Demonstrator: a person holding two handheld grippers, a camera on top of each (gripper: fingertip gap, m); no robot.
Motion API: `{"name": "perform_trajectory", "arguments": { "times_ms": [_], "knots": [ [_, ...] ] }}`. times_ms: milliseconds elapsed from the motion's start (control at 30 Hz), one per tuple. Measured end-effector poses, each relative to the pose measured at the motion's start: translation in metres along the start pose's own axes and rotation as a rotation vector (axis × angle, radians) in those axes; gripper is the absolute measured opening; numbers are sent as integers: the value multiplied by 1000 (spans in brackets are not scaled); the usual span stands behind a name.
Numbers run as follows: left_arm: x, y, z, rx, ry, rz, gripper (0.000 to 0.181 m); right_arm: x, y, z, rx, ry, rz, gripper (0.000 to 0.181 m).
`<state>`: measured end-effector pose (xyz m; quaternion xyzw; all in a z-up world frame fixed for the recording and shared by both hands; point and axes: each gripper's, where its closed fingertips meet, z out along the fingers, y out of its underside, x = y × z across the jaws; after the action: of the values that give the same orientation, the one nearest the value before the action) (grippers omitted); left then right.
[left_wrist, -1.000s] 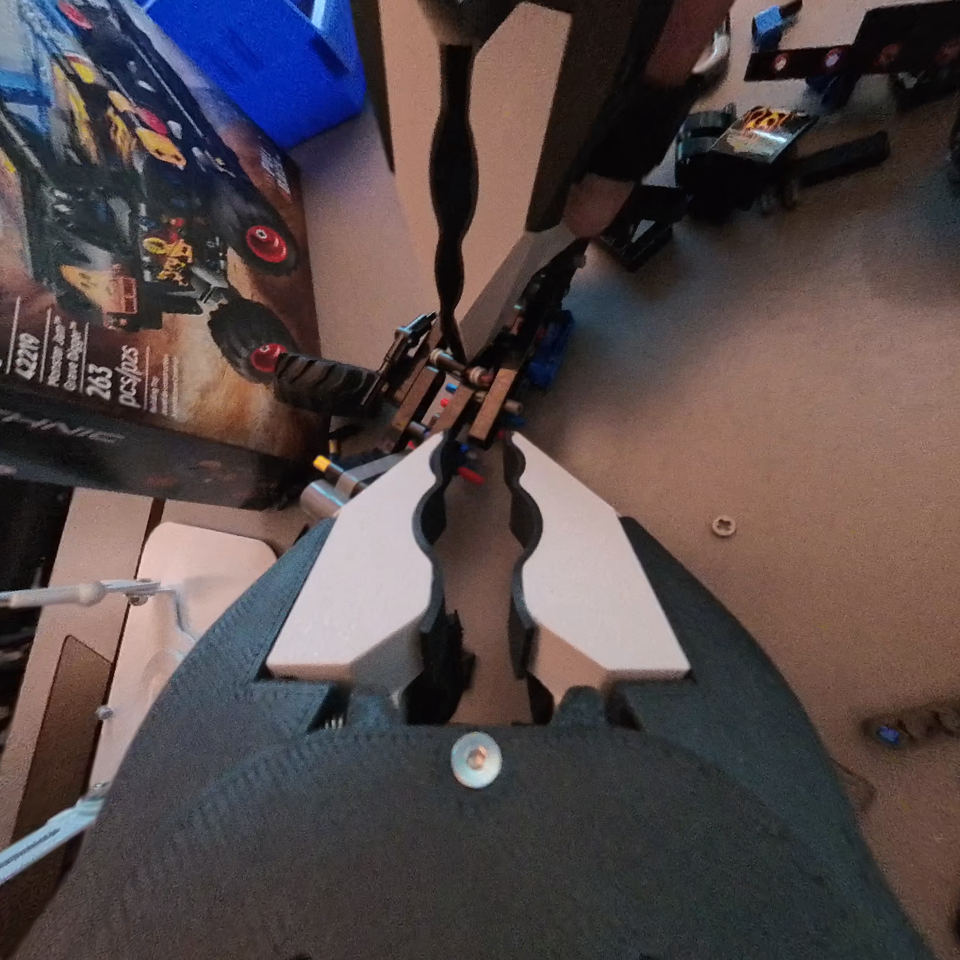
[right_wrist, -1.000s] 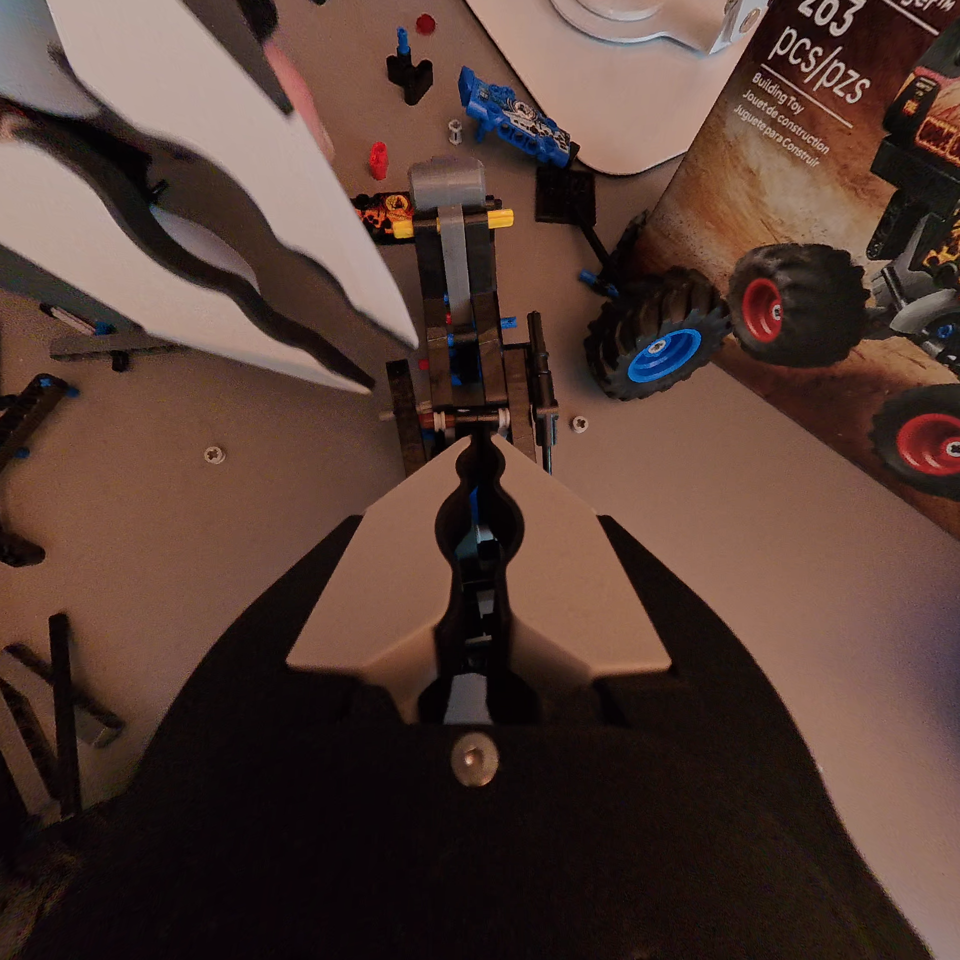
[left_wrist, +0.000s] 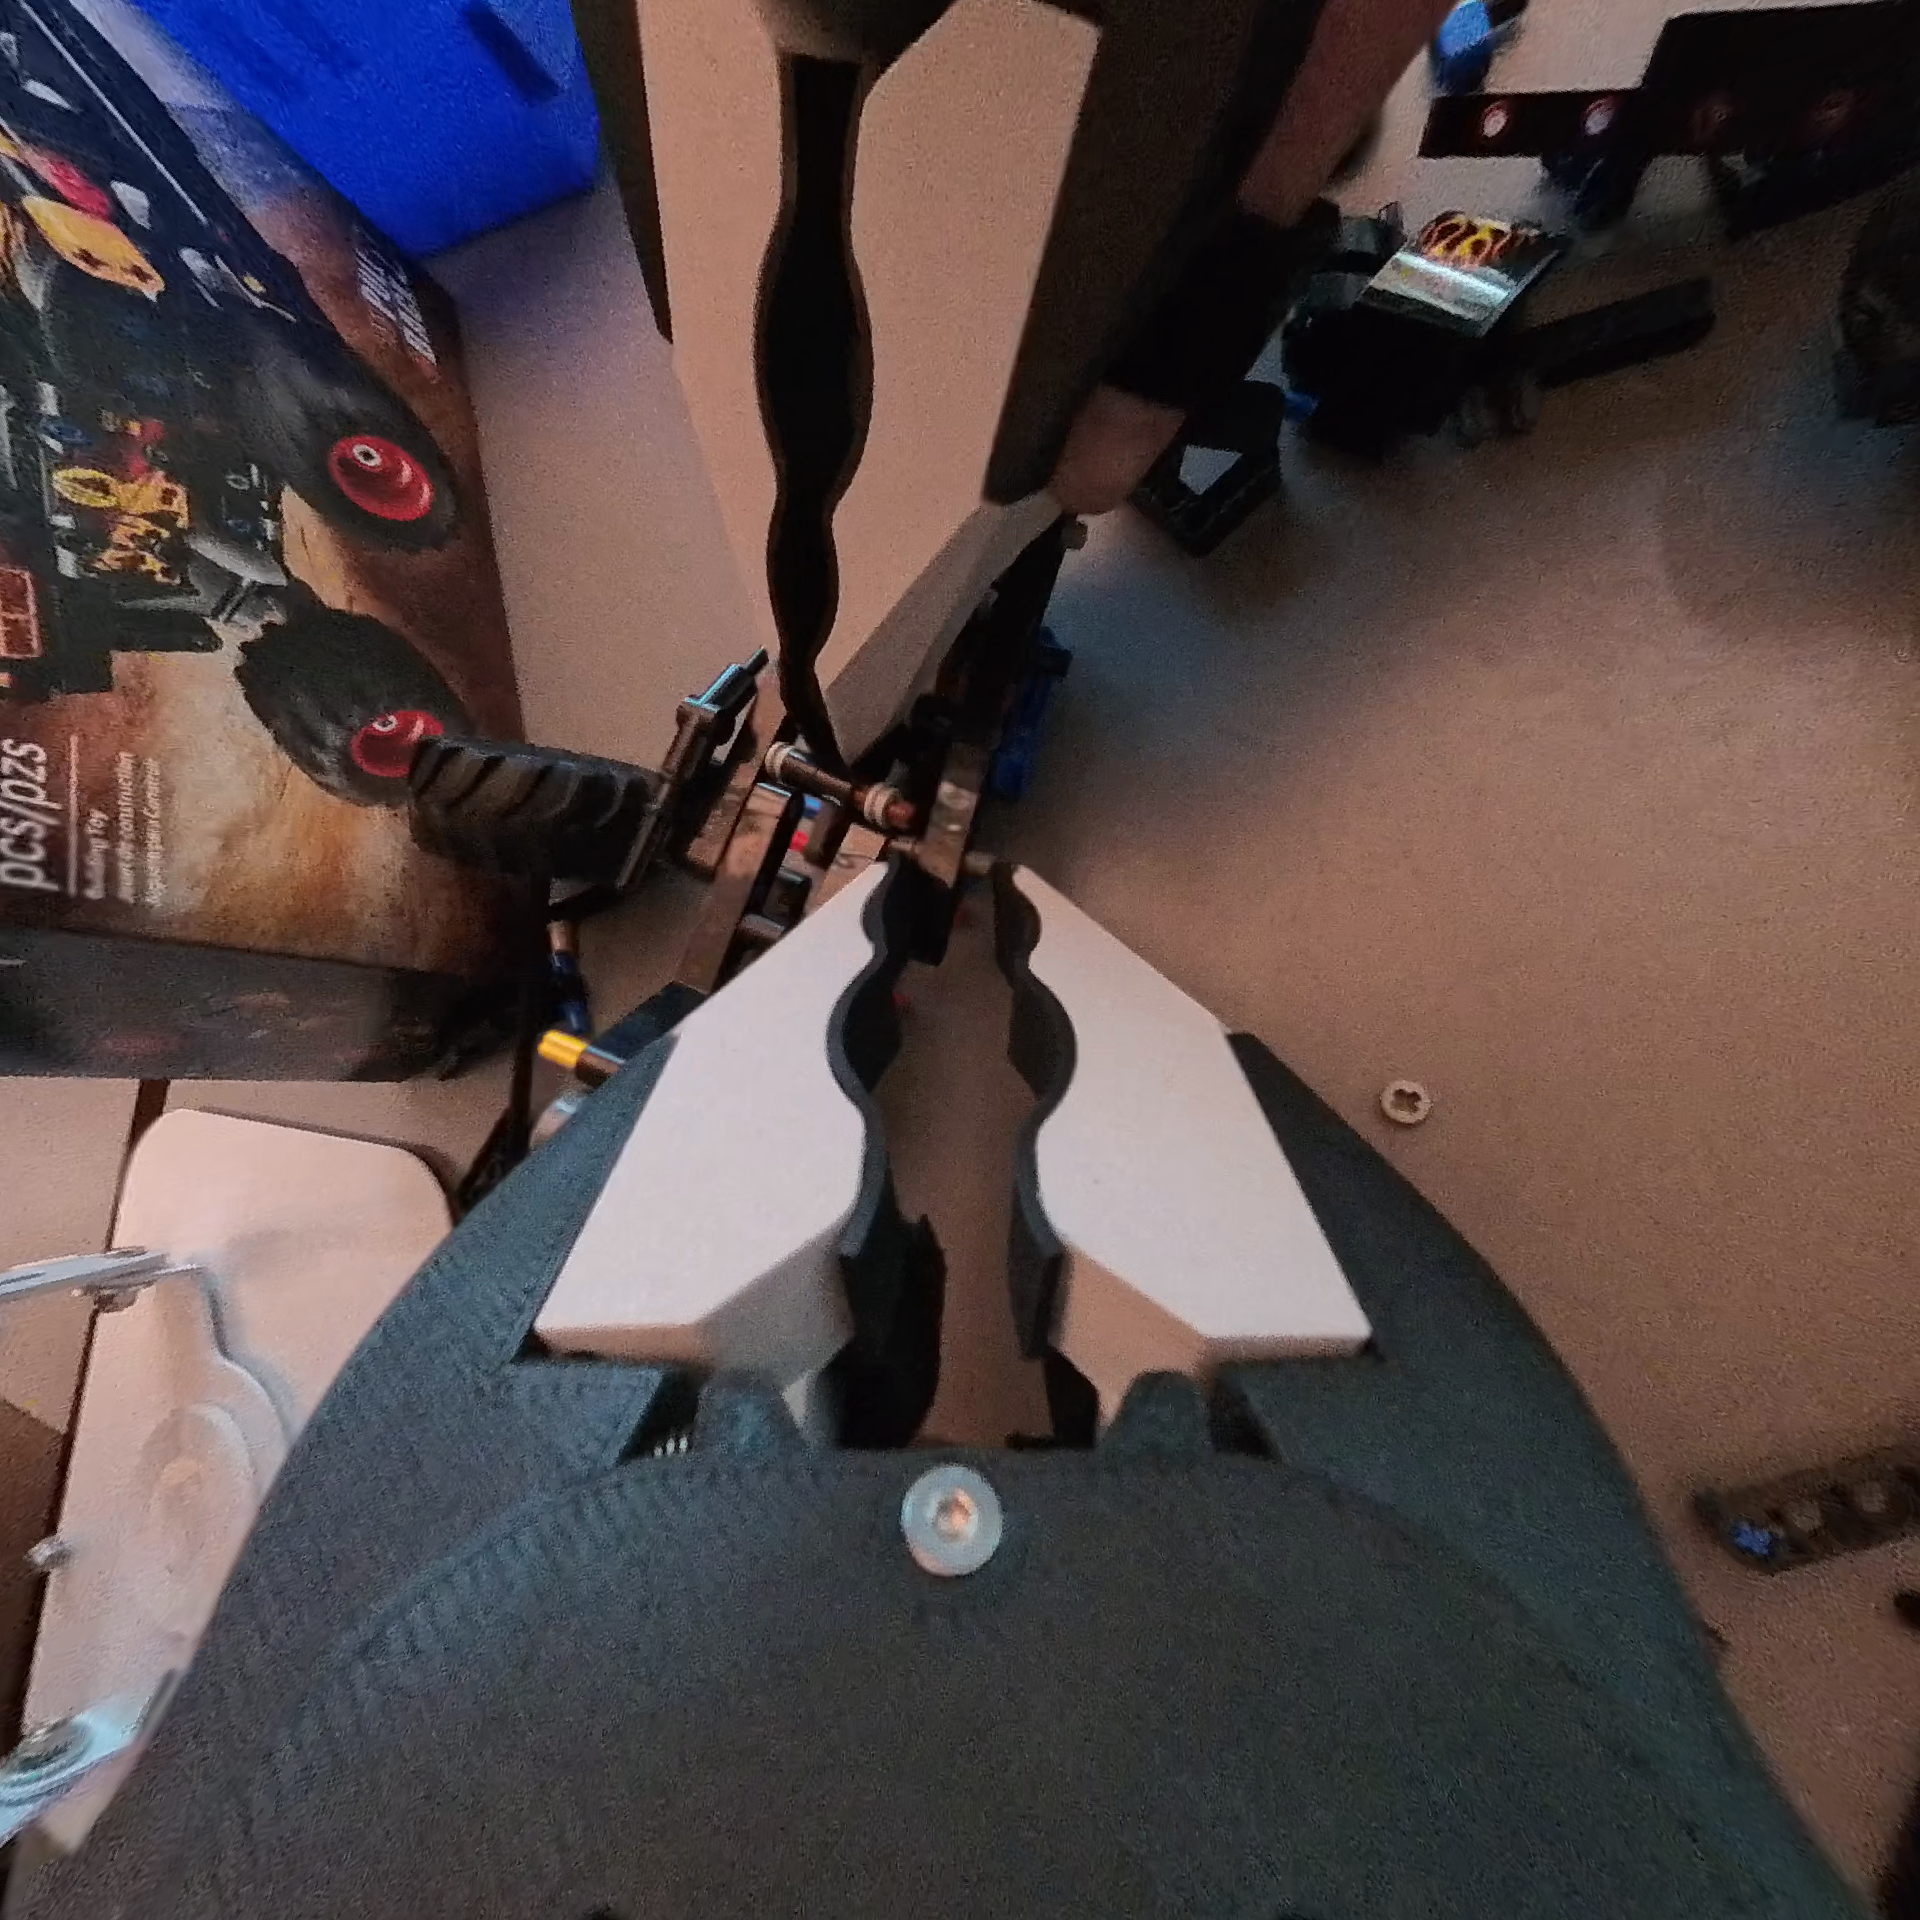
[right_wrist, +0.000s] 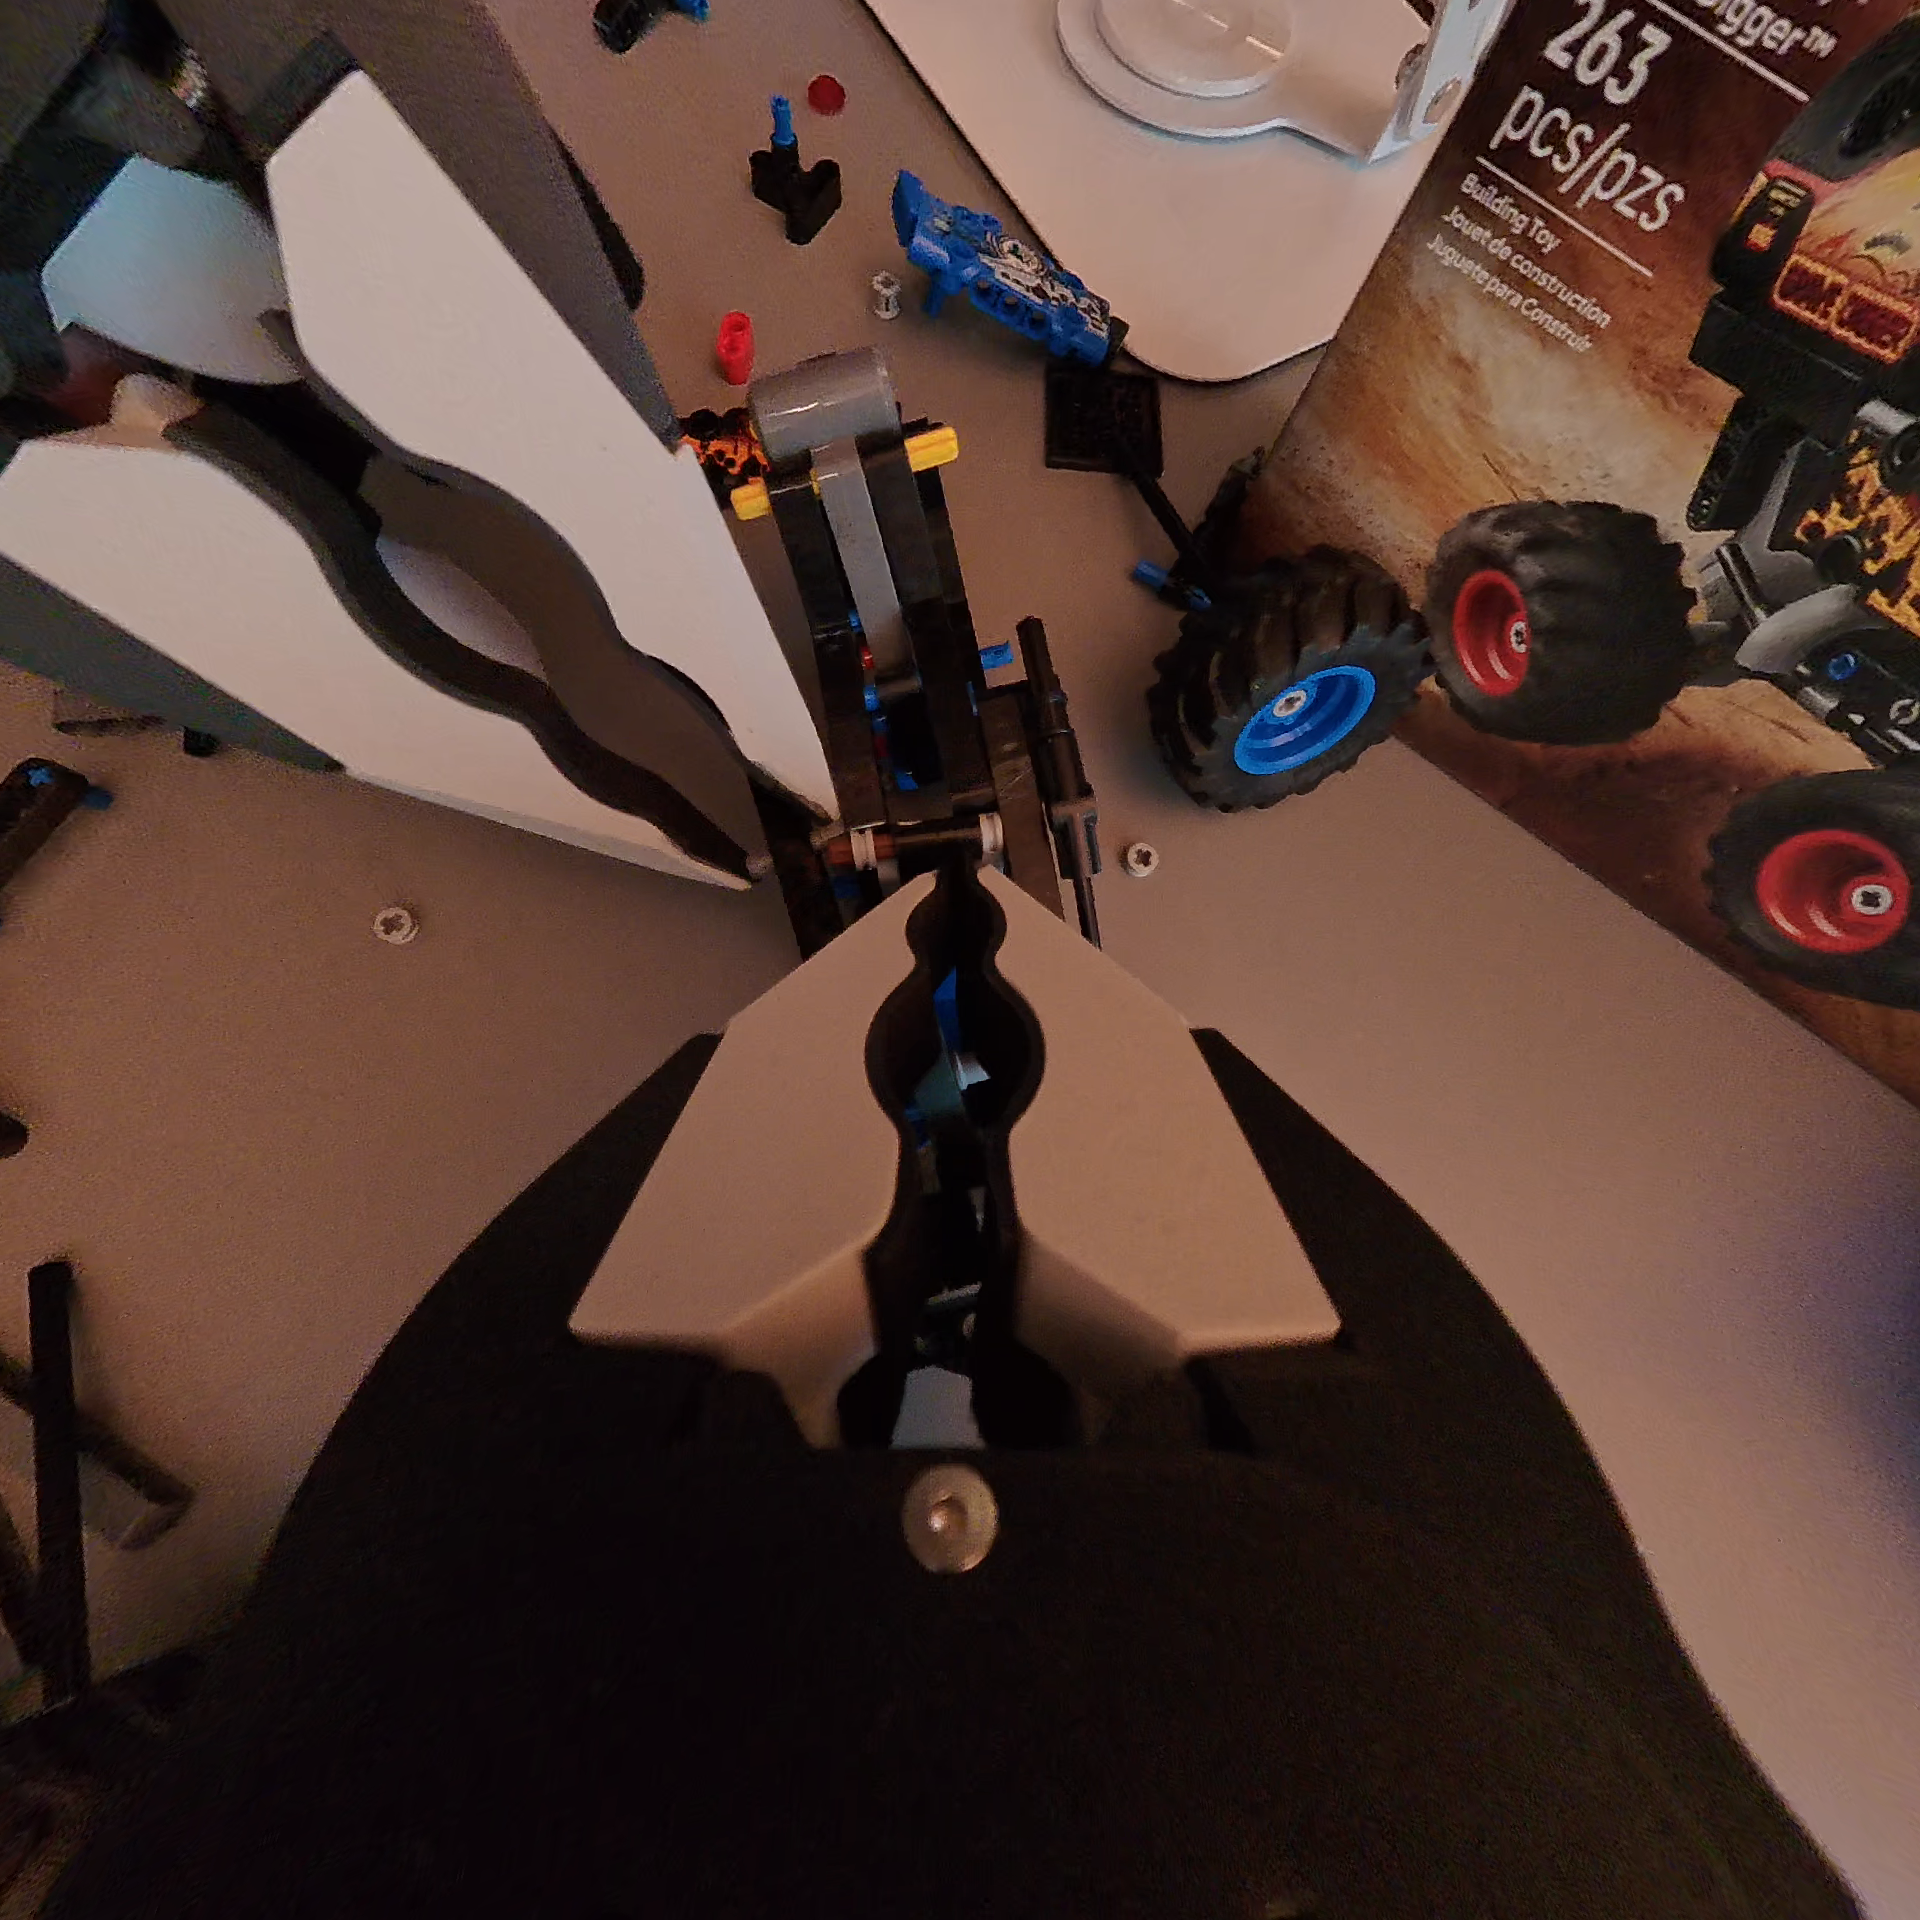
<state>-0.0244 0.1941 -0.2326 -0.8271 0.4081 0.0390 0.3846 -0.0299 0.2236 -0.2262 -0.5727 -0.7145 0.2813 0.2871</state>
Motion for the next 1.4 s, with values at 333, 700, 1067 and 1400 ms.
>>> {"name": "perform_trajectory", "arguments": {
  "times_ms": [333,700,1067,1400],
  "knots": [
    [7,0,-2,36,-19,36,14,-1,0,0,15,8,-30,0],
    [40,-9,3,104,84,55,16,-3,1,7,17,34,-45,0],
    [10,-12,-32,190,53,-20,30,6,-29,-58,334,-79,110,0],
    [-13,-1,-18,111,-85,-23,49,76,1,-124,475,161,298,10]
  ]
}}
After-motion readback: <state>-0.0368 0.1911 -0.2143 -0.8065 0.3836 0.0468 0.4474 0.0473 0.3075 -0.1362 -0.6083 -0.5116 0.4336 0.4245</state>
